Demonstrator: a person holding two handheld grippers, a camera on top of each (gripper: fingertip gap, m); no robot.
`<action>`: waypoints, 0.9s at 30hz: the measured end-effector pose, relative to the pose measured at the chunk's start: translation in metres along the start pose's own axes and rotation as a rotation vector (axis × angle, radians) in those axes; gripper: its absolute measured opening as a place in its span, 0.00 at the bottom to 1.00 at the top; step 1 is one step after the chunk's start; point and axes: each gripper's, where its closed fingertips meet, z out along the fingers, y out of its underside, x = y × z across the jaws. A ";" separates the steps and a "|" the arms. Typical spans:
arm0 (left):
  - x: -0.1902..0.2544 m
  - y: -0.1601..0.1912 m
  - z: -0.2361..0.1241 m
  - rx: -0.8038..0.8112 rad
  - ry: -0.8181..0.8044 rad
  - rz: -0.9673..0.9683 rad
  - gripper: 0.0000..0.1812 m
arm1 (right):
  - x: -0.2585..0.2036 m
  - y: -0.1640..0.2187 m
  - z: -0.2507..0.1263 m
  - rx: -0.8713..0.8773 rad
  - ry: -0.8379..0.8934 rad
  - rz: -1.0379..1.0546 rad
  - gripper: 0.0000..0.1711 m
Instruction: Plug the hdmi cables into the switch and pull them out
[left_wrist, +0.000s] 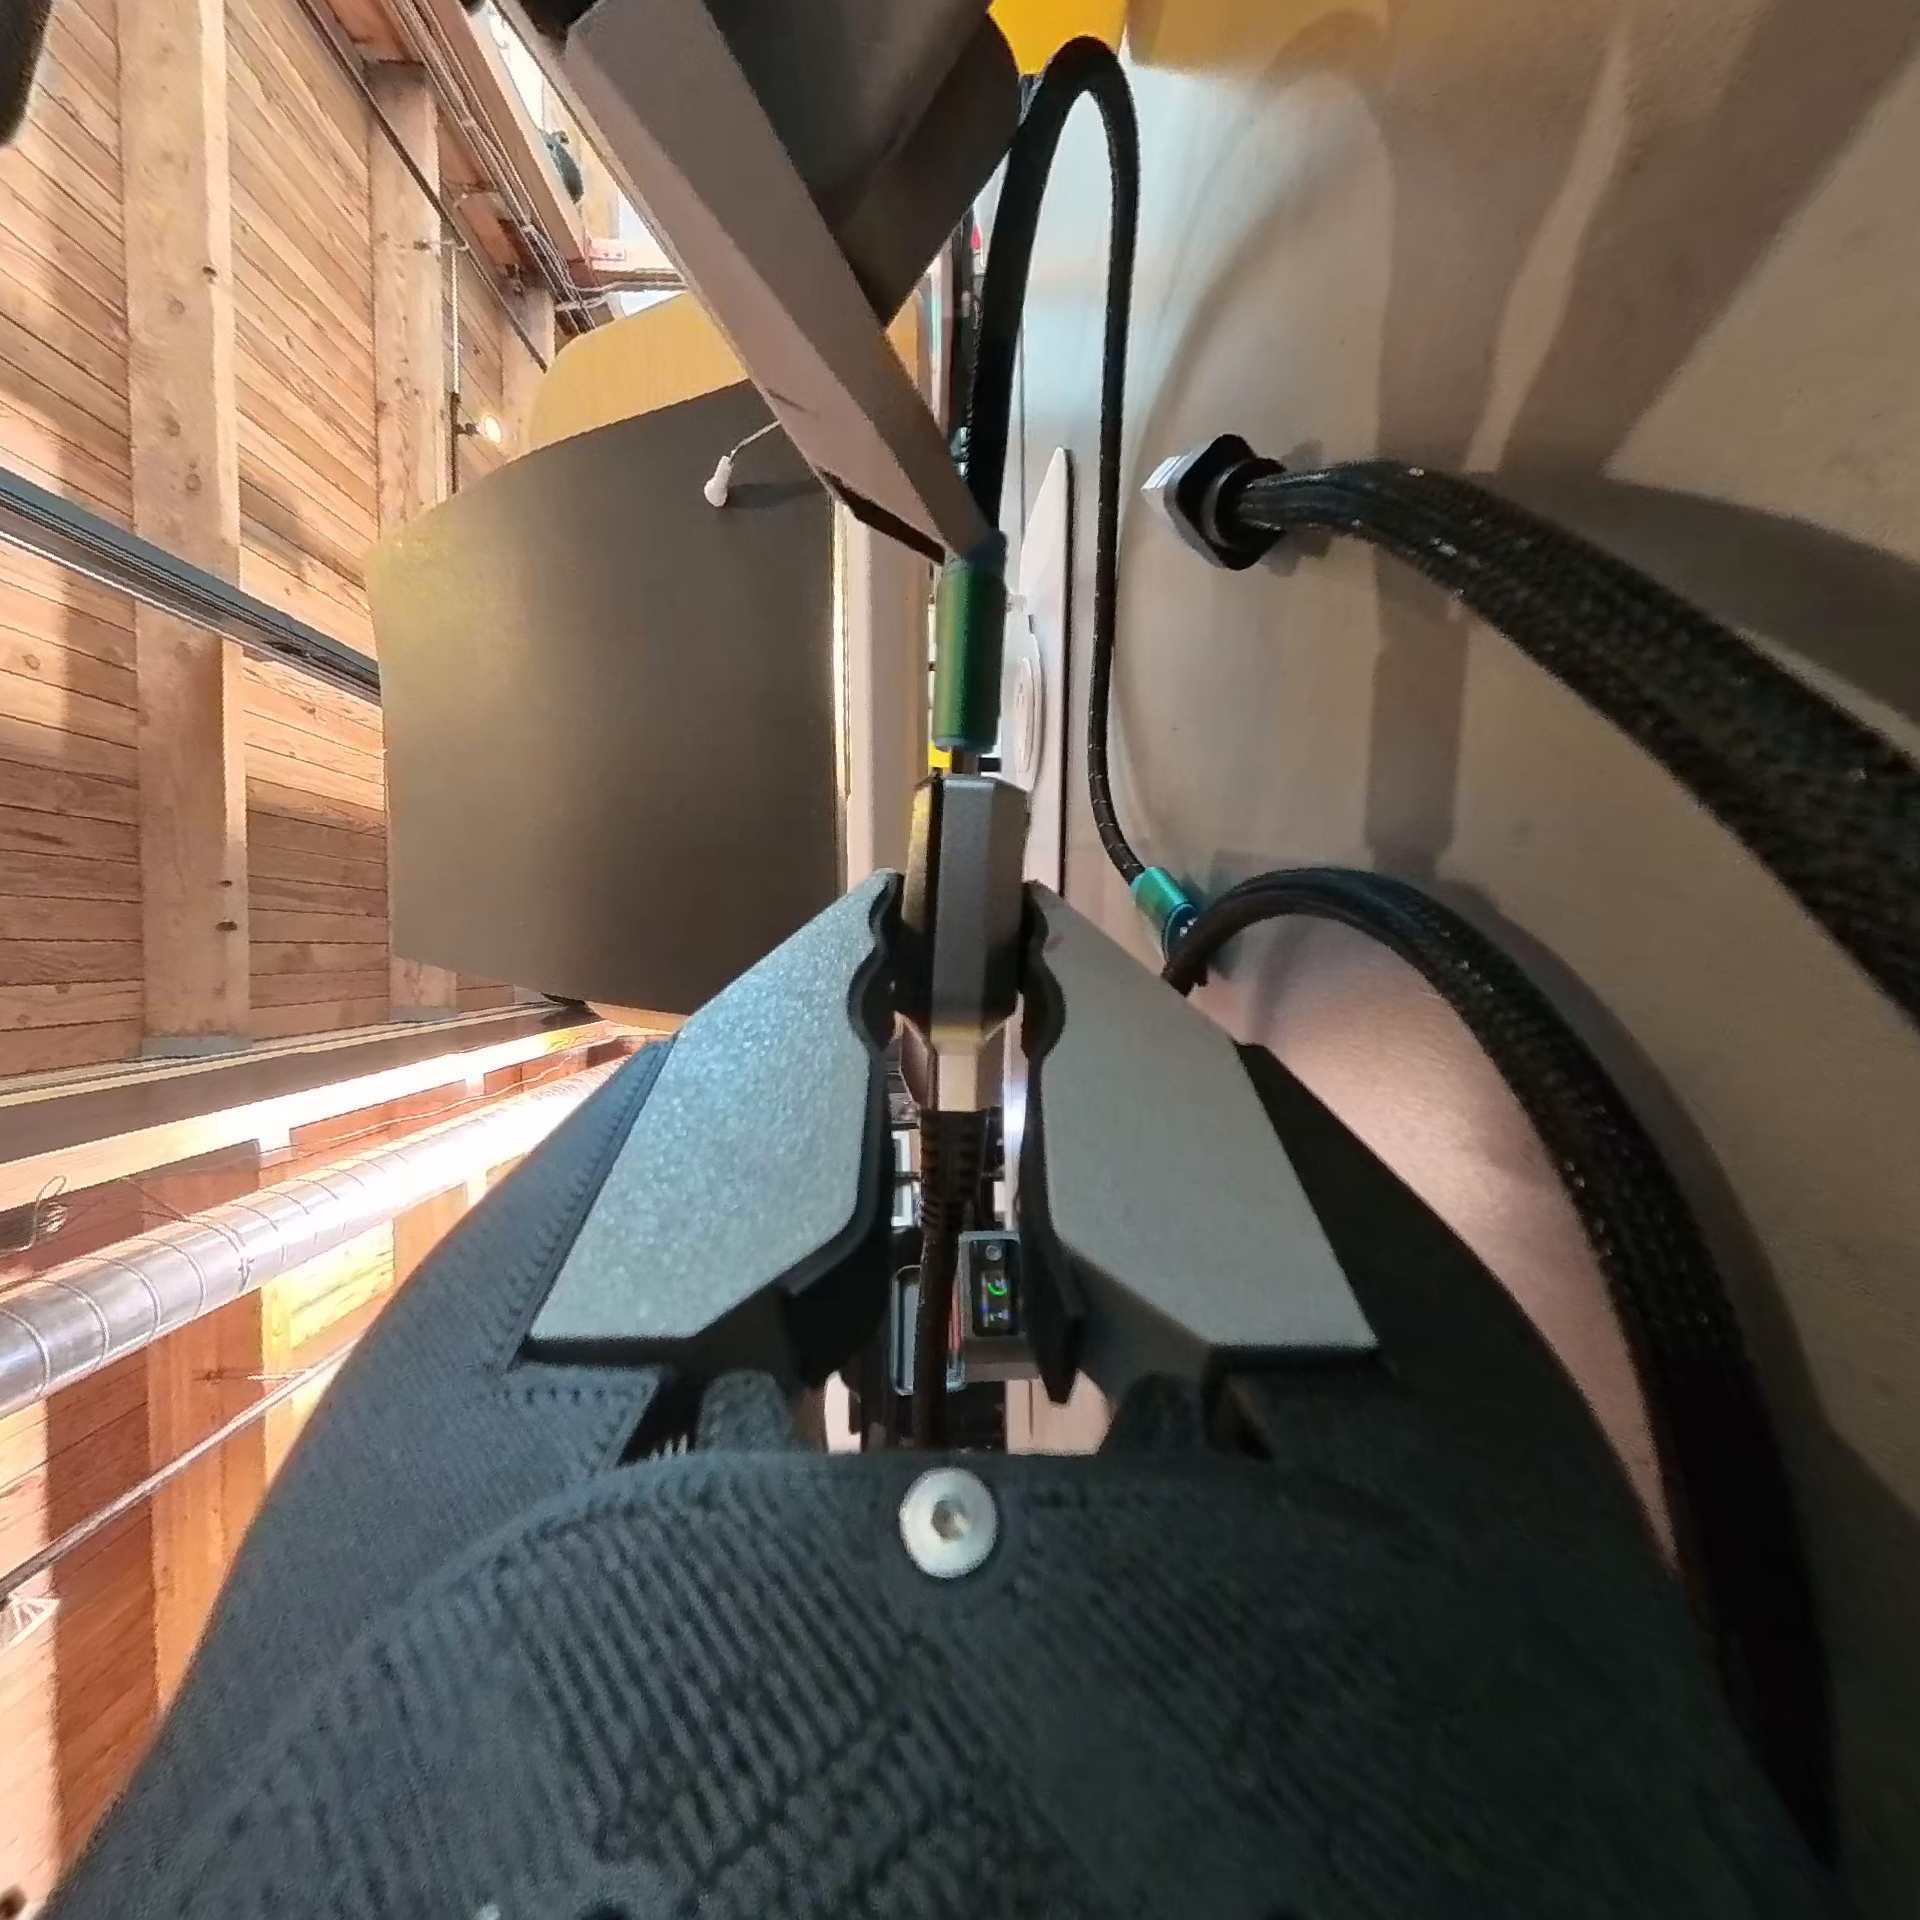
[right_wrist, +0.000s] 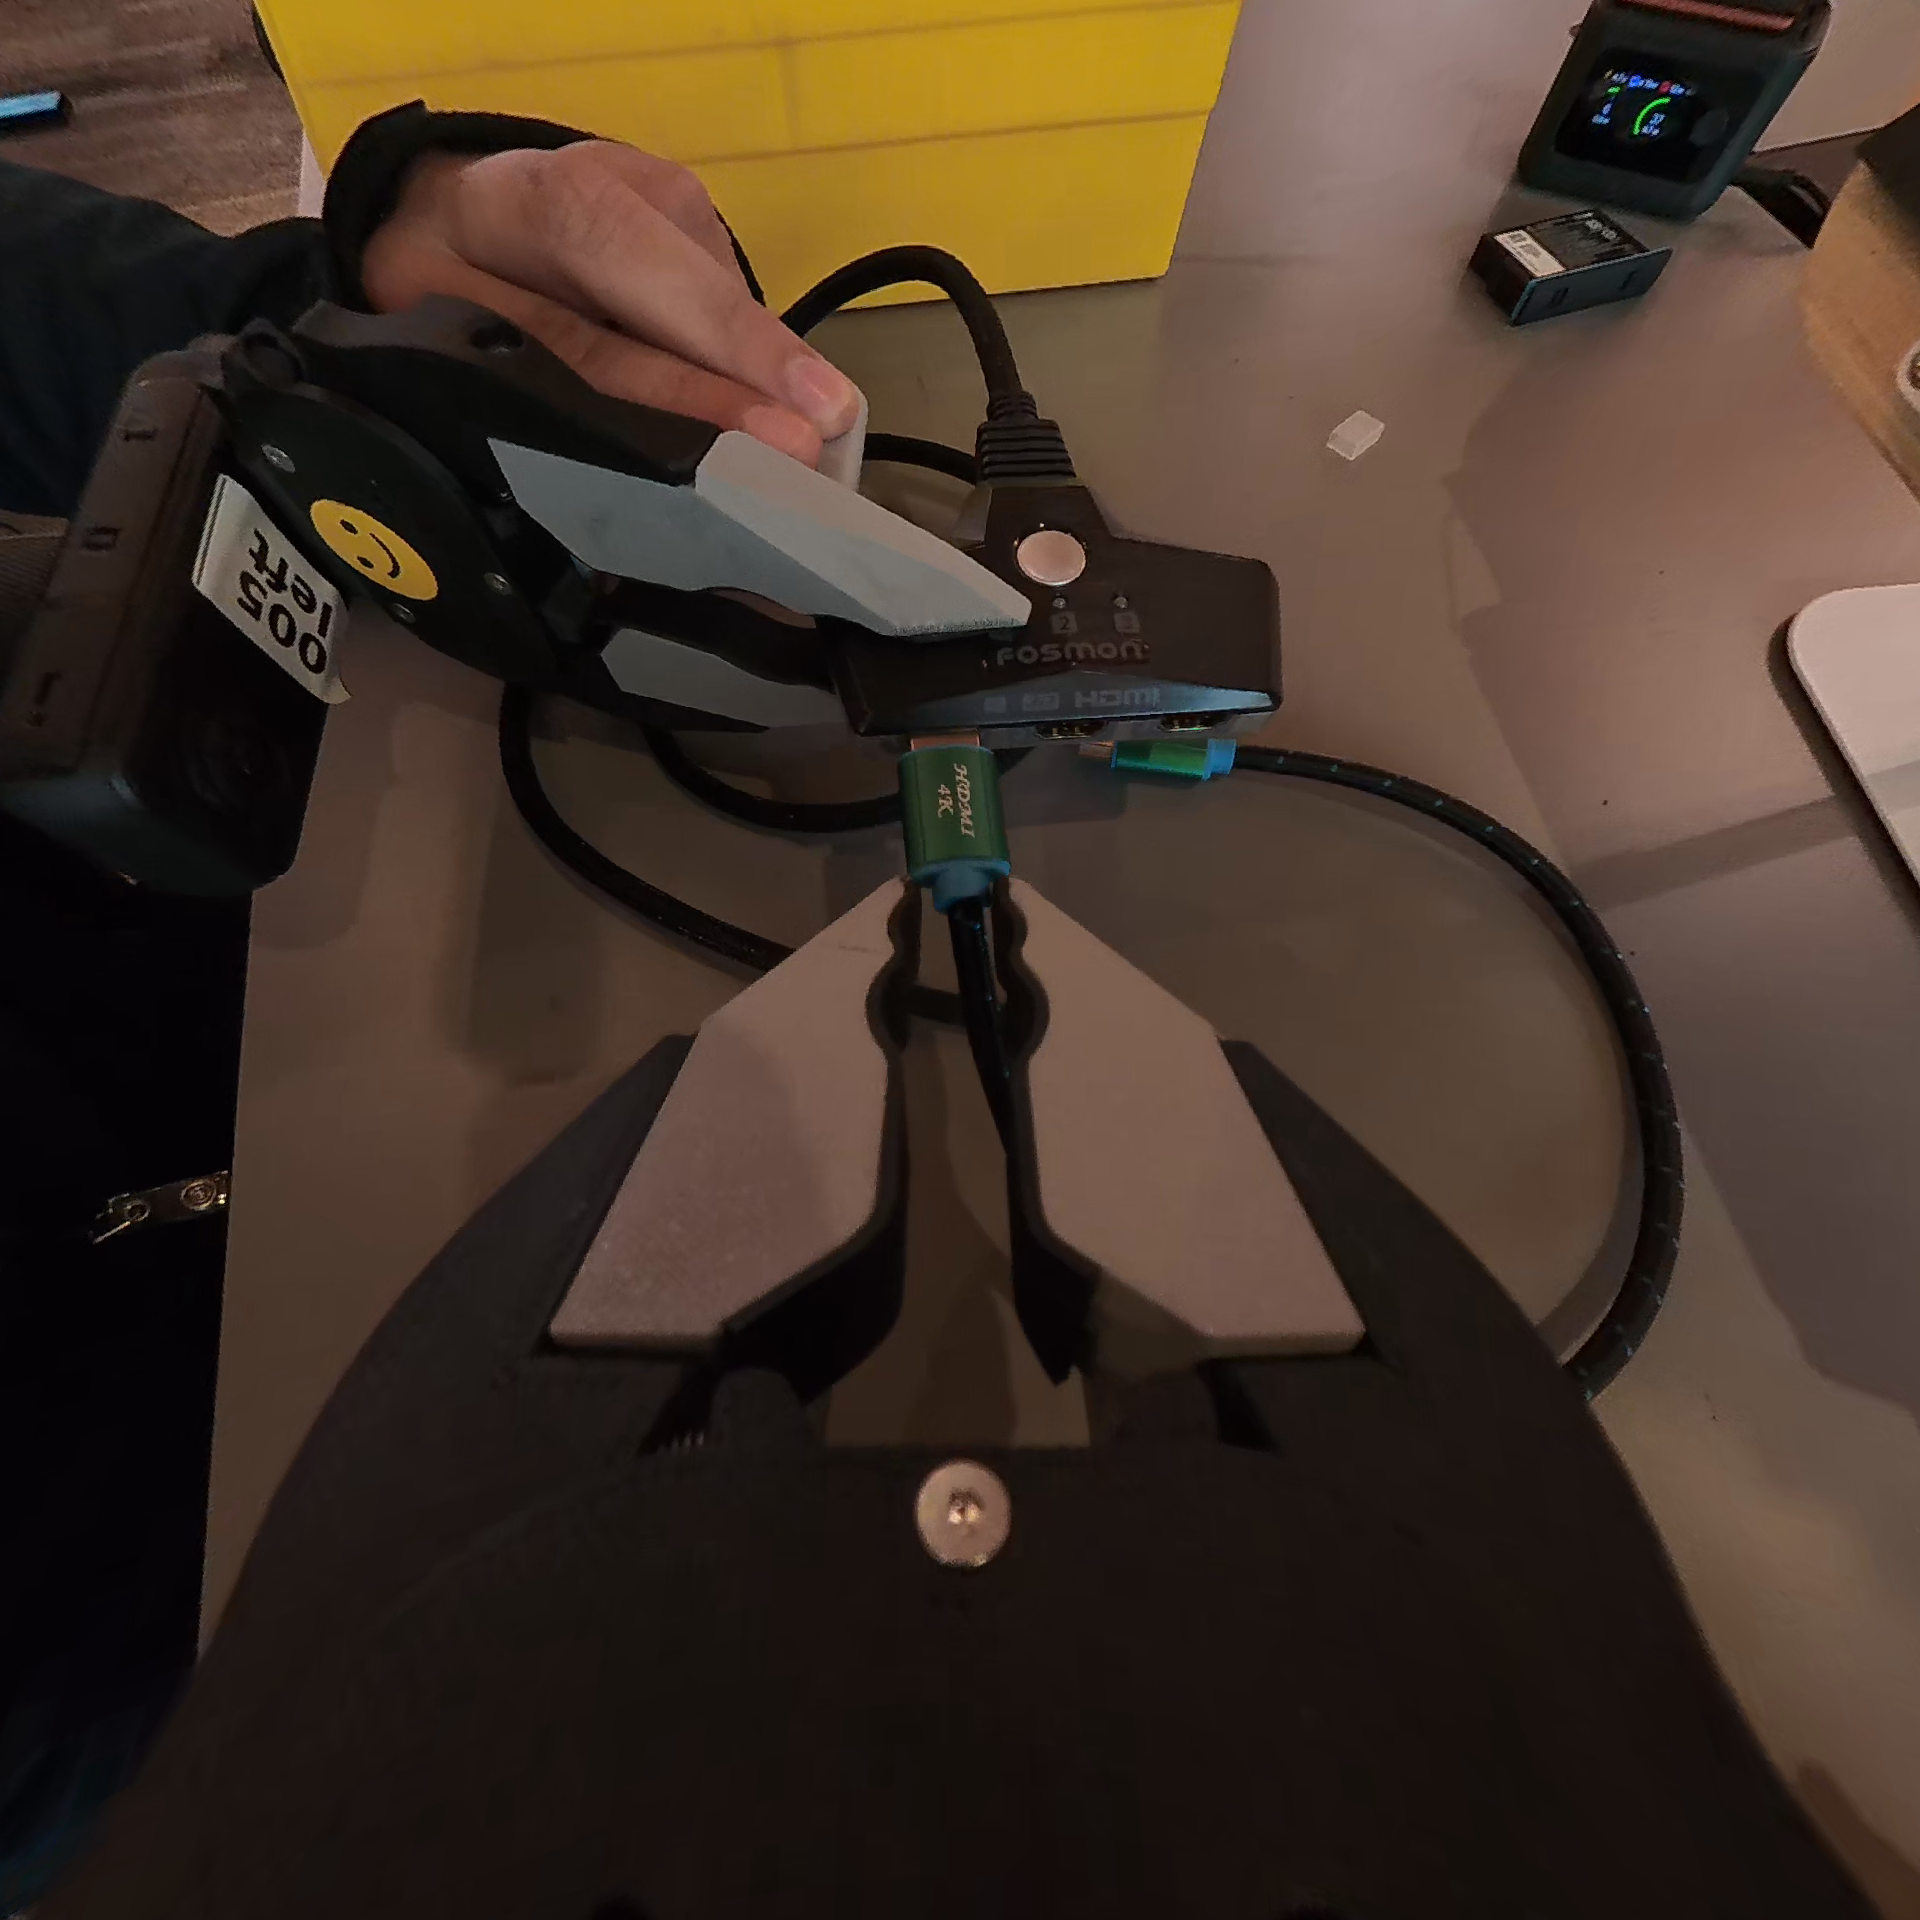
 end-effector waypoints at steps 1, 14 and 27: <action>0.000 0.000 0.000 0.001 -0.001 0.000 0.10 | 0.000 0.000 0.000 0.000 -0.004 -0.001 0.06; 0.010 -0.007 -0.005 0.032 0.056 -0.019 0.10 | -0.008 0.008 0.001 -0.029 -0.089 -0.017 0.04; 0.012 -0.008 -0.007 0.034 0.069 -0.035 0.09 | -0.011 0.006 0.005 -0.008 -0.120 0.006 0.04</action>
